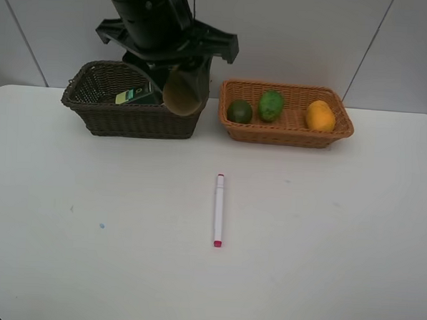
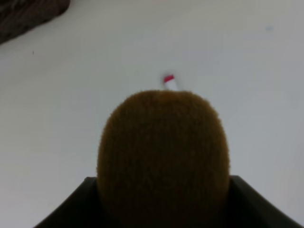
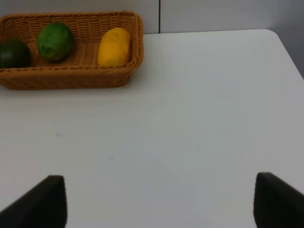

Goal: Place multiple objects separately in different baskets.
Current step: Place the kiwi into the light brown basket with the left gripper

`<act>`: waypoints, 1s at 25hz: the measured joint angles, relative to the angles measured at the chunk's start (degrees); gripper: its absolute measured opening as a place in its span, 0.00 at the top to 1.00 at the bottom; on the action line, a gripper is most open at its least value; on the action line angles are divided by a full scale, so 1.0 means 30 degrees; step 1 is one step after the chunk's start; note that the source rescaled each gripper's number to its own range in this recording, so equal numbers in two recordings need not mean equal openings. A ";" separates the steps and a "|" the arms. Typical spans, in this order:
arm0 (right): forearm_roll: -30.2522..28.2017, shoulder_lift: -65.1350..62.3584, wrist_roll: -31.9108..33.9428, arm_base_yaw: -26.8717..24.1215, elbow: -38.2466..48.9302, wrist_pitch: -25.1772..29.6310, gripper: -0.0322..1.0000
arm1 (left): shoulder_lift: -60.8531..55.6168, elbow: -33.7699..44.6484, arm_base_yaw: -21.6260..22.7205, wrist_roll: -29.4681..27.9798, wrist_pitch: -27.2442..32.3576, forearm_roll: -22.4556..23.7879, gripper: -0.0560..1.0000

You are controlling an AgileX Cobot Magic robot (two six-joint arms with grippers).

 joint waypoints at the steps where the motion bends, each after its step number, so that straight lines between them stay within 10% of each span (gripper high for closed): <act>1: 0.0000 0.0000 0.0000 0.0000 0.0000 0.0000 0.02 | 0.0000 -0.0320 0.0000 0.0409 -0.0468 0.0015 0.42; 15: 0.0000 0.0000 0.0000 0.0000 0.0000 0.0000 0.02 | 0.4641 -0.3940 0.0000 0.4579 -1.0476 0.0059 0.42; 25: 0.0000 0.0000 0.0000 0.0000 0.0000 0.0000 0.02 | 1.1519 -1.0412 0.0000 0.6556 -1.2743 0.0059 0.42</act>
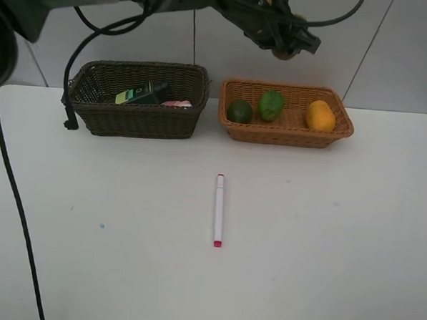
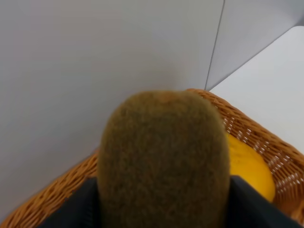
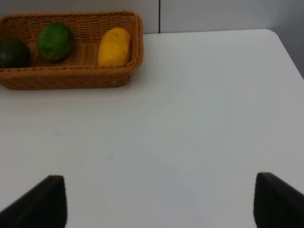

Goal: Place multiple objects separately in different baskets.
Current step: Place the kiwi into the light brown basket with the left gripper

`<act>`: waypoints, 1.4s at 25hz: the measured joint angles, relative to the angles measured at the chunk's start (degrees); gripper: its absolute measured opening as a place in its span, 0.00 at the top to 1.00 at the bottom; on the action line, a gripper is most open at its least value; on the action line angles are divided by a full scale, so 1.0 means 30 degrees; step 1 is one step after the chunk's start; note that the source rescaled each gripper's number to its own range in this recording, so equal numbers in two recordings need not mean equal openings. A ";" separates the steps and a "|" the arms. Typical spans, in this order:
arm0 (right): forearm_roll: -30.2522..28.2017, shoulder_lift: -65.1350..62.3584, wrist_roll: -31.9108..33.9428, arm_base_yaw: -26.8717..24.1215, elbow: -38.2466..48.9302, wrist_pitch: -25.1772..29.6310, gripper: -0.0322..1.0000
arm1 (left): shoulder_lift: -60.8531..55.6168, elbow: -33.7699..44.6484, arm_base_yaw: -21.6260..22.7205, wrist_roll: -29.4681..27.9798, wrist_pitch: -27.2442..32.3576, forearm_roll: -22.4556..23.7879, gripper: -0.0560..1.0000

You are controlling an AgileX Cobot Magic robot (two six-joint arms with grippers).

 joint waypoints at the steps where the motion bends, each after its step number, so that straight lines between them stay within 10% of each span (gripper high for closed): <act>1: 0.0000 0.0000 0.0000 0.0000 0.0000 0.0000 0.02 | 0.0624 -0.0608 0.0000 0.0086 -0.0084 0.0000 0.42; 33: 0.0000 0.0000 0.0000 0.0000 0.0000 0.0000 0.02 | 0.5103 -0.2760 0.0000 0.0906 -0.1552 -0.1890 0.42; 35: 0.0000 0.0000 0.0000 0.0000 0.0000 0.0000 0.02 | 0.5103 -0.2760 0.0000 0.0924 -0.1654 -0.2036 0.32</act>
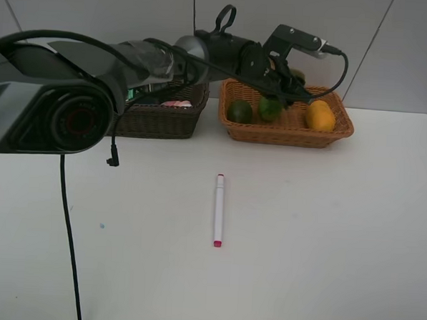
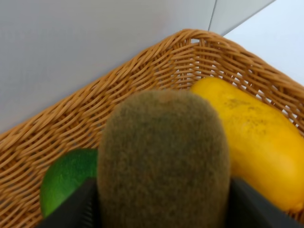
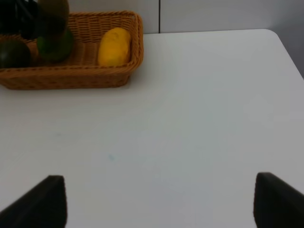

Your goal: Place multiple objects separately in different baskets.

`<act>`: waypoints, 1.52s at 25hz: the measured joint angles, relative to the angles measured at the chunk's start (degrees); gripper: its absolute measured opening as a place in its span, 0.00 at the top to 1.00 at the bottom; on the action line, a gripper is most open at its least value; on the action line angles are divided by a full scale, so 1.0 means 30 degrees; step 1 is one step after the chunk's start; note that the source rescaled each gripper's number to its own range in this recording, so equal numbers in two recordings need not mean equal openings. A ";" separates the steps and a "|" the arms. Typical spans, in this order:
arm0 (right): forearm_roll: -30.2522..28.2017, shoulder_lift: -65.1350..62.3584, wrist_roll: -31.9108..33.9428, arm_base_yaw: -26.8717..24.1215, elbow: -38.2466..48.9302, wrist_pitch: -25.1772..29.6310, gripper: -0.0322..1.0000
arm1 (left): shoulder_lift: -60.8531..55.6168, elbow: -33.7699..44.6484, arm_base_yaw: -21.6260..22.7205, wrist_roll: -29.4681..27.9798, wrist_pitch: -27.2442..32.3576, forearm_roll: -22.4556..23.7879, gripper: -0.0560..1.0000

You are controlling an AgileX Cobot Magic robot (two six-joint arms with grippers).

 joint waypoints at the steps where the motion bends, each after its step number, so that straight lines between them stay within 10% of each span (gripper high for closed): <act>1: 0.0000 0.0000 0.0000 0.0000 0.0000 0.0000 0.02 | 0.0000 0.0000 0.0000 0.0000 -0.0149 -0.0043 0.20; 5: 0.0000 0.0000 0.0000 0.0000 0.0000 0.0000 0.02 | 0.0000 0.0000 0.0000 0.0000 -0.0223 -0.0084 0.02; 21: 0.0000 0.0000 0.0000 0.0000 0.0000 0.0000 0.02 | -0.0187 0.0000 0.0000 0.0081 0.0436 -0.0122 0.00; 38: 0.0000 0.0000 0.0000 0.0000 0.0000 0.0000 0.02 | -0.3733 -0.0047 0.0000 -0.3906 0.9267 -0.0117 0.00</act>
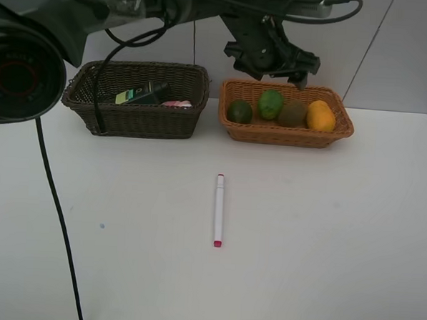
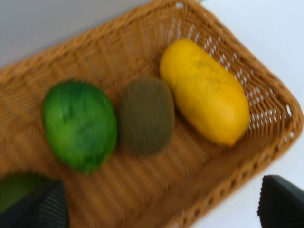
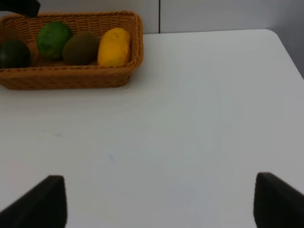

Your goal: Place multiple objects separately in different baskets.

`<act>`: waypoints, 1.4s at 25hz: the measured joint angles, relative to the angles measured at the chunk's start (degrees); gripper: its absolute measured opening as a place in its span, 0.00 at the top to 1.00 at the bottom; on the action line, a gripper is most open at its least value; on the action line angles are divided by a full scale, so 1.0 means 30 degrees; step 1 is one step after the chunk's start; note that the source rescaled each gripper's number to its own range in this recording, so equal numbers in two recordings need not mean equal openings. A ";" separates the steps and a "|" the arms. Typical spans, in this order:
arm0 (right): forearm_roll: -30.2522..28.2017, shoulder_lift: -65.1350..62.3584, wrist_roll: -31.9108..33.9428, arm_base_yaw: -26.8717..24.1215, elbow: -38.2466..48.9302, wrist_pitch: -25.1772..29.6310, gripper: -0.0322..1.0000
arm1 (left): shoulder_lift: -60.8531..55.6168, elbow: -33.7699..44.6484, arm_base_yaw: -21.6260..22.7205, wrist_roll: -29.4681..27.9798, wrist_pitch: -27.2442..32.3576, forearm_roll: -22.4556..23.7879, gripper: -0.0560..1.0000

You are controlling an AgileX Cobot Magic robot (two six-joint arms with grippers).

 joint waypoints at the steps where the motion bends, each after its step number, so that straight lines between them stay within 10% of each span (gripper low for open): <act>1: 0.0000 0.0000 0.0000 0.0000 0.0000 0.0000 0.02 | -0.0148 0.0000 0.0000 -0.0540 0.0730 0.0137 0.00; 14: 0.0000 0.0000 0.0000 0.0000 0.0000 0.0000 0.02 | -0.2211 -0.0049 -0.0727 -0.5381 0.9180 0.1922 0.00; 35: 0.0000 0.0000 0.0000 0.0000 0.0000 0.0000 0.02 | -0.6135 0.2170 -0.2819 -0.7842 0.9452 0.3814 0.00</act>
